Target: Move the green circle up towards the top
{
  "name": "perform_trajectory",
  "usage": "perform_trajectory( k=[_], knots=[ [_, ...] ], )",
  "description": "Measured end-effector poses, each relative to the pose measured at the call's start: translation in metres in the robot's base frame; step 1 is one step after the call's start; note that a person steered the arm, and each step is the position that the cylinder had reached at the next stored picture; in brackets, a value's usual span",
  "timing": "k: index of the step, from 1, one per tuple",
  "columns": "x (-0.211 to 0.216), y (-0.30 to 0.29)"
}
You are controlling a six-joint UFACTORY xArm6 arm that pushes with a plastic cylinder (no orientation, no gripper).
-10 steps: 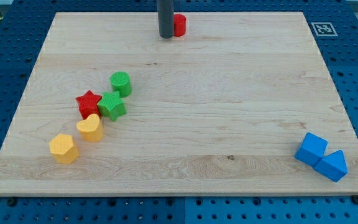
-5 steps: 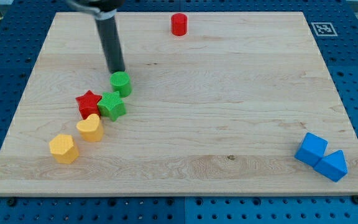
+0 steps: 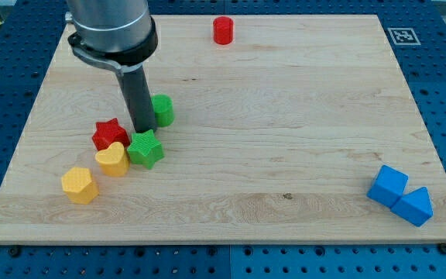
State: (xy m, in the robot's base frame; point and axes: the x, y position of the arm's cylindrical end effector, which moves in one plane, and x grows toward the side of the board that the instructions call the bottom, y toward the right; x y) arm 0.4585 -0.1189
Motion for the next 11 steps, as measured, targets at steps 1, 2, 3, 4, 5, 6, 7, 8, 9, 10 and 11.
perform_trajectory(
  k=[1,2,3,4,5,6,7,8,9,10,11],
  knots=[
    [-0.014,0.008],
    [-0.025,0.02],
    [-0.036,0.041],
    [-0.051,0.06],
    [-0.065,0.08],
    [-0.082,0.107],
    [-0.097,0.126],
    [-0.091,0.126],
    [-0.082,0.124],
    [-0.079,0.122],
    [-0.071,0.105]
  ],
)
